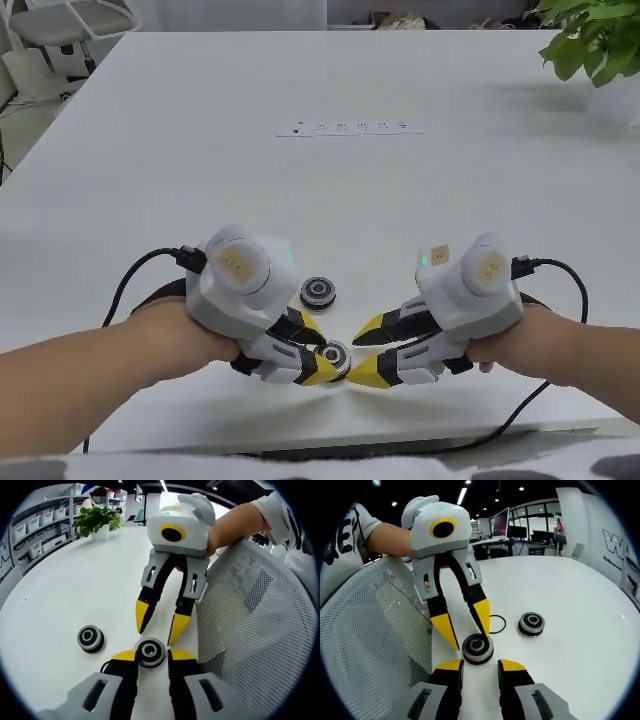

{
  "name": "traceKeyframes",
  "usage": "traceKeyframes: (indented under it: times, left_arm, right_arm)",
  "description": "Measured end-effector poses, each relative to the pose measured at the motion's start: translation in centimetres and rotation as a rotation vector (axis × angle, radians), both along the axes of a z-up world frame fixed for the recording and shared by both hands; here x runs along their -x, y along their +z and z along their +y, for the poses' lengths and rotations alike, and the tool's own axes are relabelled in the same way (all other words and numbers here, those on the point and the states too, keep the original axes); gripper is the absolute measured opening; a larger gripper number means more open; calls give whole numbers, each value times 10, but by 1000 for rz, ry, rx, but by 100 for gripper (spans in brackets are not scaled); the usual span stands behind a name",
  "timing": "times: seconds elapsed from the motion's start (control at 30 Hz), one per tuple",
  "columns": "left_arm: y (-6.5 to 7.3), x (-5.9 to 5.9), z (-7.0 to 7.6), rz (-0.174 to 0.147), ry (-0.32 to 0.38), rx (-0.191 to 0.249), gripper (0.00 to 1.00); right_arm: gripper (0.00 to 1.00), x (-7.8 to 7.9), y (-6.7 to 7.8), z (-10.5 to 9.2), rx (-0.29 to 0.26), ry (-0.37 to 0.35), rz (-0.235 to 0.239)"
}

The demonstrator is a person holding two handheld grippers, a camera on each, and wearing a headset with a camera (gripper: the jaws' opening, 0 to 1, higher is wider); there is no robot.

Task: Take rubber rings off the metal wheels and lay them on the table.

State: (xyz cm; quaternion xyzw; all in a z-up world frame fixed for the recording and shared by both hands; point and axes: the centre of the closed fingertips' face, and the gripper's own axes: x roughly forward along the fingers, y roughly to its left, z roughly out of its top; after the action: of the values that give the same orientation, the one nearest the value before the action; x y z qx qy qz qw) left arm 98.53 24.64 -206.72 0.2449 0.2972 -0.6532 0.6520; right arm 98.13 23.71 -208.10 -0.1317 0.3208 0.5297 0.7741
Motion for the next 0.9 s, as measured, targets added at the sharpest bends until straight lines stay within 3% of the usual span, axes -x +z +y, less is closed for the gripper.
traceKeyframes:
  times: [0.37,0.47,0.9]
  left_arm:
    - [-2,-3,-1,-50,-3,4,9]
    - [-3,-3,-2,-100,-33,0,8]
    - [-3,-3,-3,-98,-12,13,8]
  right_arm:
    - [24,-1,-1,1,-6,-6,1]
    - [24,-2,-1,1,-9,-6,1]
    - [20,0,-6,7,4,19,-12]
